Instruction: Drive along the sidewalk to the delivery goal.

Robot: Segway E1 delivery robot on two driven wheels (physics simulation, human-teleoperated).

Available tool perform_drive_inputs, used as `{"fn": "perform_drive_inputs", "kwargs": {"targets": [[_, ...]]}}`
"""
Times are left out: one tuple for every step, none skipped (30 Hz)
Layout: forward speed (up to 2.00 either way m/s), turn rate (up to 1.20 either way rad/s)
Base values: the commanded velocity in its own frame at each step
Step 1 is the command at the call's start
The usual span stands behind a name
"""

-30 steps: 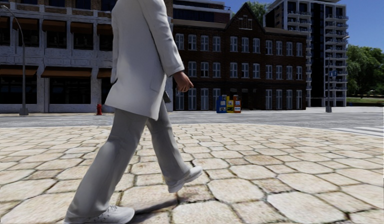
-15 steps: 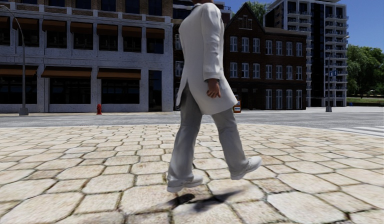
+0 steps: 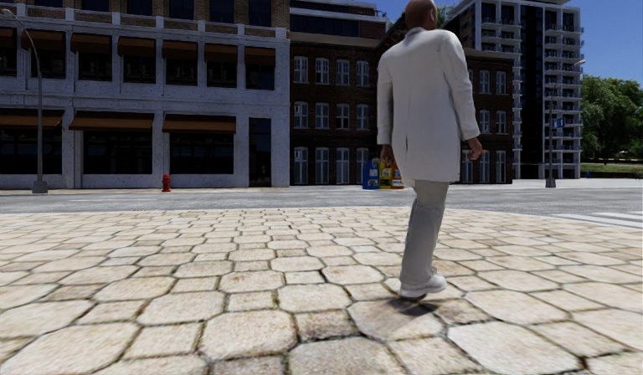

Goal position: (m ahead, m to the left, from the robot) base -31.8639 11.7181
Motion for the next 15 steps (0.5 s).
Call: {"fn": "perform_drive_inputs", "kwargs": {"targets": [[0.54, -0.22], [0.63, -0.33], [0.66, -0.38], [0.67, -0.42], [0.67, -0.42], [0.67, -0.46], [0.68, -0.46], [0.68, -0.47], [0.68, -0.47], [0.68, -0.47], [0.68, -0.47], [0.68, -0.47], [0.68, -0.47], [0.68, -0.48], [0.68, -0.53]]}}
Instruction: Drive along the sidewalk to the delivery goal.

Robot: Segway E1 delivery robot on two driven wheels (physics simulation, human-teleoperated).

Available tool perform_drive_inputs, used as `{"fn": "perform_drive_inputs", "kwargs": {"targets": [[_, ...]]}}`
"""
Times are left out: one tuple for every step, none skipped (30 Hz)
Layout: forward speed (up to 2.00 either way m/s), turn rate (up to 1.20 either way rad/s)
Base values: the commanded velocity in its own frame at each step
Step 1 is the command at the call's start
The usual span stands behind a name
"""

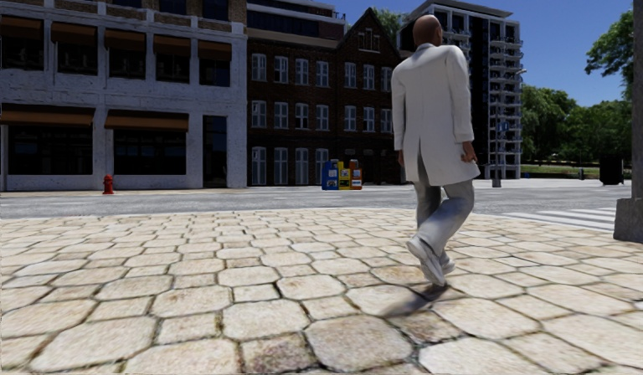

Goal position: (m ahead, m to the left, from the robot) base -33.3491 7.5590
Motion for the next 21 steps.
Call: {"fn": "perform_drive_inputs", "kwargs": {"targets": [[0.68, -0.53], [0.68, -0.54], [0.68, -0.54], [0.68, -0.54], [0.68, -0.54], [0.68, -0.54], [0.65, -0.54], [0.65, -0.54], [0.65, -0.54], [0.65, -0.54], [0.64, -0.54], [0.64, -0.54], [0.64, -0.54], [0.64, -0.54], [0.64, -0.54], [0.64, -0.54], [0.64, -0.54], [0.64, -0.54], [0.64, -0.54], [0.64, -0.54], [0.64, -0.54]]}}
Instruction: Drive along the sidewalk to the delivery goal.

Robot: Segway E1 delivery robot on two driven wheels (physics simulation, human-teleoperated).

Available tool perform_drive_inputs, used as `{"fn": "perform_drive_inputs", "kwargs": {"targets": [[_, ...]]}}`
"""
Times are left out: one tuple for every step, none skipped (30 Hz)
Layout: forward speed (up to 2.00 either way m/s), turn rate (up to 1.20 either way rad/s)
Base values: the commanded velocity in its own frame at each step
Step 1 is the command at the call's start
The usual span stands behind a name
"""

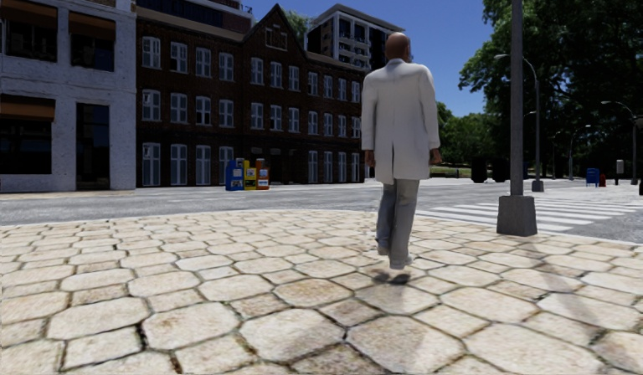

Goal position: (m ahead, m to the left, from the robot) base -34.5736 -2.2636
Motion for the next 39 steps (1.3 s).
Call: {"fn": "perform_drive_inputs", "kwargs": {"targets": [[0.64, -0.54], [0.64, -0.54], [0.64, -0.54], [0.64, -0.54], [0.64, -0.54], [0.64, -0.54], [0.64, -0.54], [0.64, -0.54], [0.64, -0.54], [0.64, -0.54], [0.64, -0.54], [0.64, -0.54], [0.64, -0.54], [0.64, -0.54], [0.66, -0.54], [0.67, -0.54], [0.68, -0.55], [0.68, -0.55], [0.69, -0.55], [0.69, -0.56], [0.69, -0.58], [0.69, -0.58], [0.69, -0.61], [0.69, -0.62], [0.69, -0.62], [0.69, -0.62], [0.69, -0.62], [0.69, -0.62], [0.69, -0.62], [0.69, -0.62], [0.69, -0.62], [0.69, -0.62], [0.69, -0.62], [0.69, -0.62], [0.69, -0.62], [0.69, -0.62], [0.69, -0.62], [0.73, -0.62], [0.79, -0.62]]}}
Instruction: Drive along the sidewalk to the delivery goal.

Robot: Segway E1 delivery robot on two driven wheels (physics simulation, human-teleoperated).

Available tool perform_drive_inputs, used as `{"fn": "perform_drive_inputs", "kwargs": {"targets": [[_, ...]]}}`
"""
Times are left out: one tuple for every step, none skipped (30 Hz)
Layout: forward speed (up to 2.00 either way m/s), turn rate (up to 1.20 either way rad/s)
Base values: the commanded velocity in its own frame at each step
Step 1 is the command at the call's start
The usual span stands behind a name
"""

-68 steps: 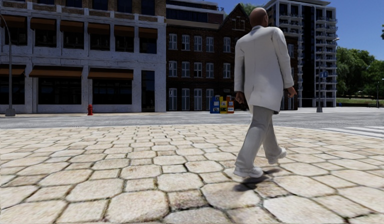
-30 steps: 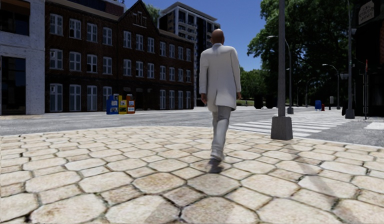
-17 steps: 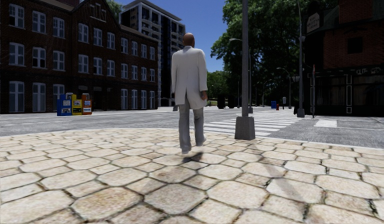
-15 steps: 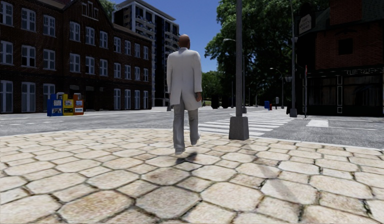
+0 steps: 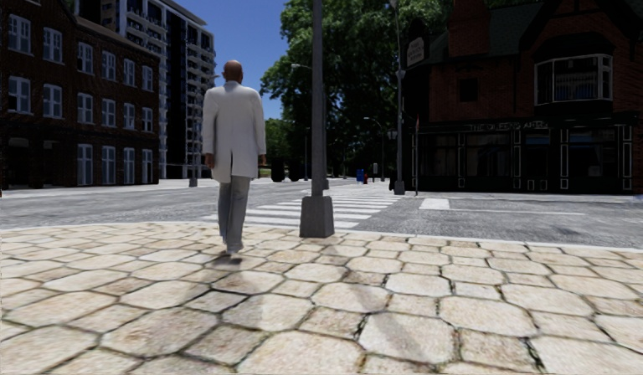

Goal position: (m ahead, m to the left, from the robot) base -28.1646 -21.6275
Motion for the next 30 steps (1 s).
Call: {"fn": "perform_drive_inputs", "kwargs": {"targets": [[0.79, -0.62], [0.82, -0.62], [0.83, -0.62], [0.84, -0.62], [0.84, -0.62], [0.84, -0.62], [0.86, -0.62], [0.87, -0.62], [0.87, -0.62], [0.88, -0.62], [0.89, -0.62], [0.91, -0.62], [0.91, -0.62], [0.91, -0.62], [0.92, -0.62], [0.93, -0.62], [0.93, -0.62], [0.93, -0.62], [0.93, -0.62], [0.93, -0.62], [0.93, -0.62], [0.93, -0.62], [0.93, -0.62], [0.93, -0.62], [0.93, -0.62], [0.93, -0.62], [0.93, -0.62], [0.93, -0.62], [0.93, -0.62], [0.93, -0.62]]}}
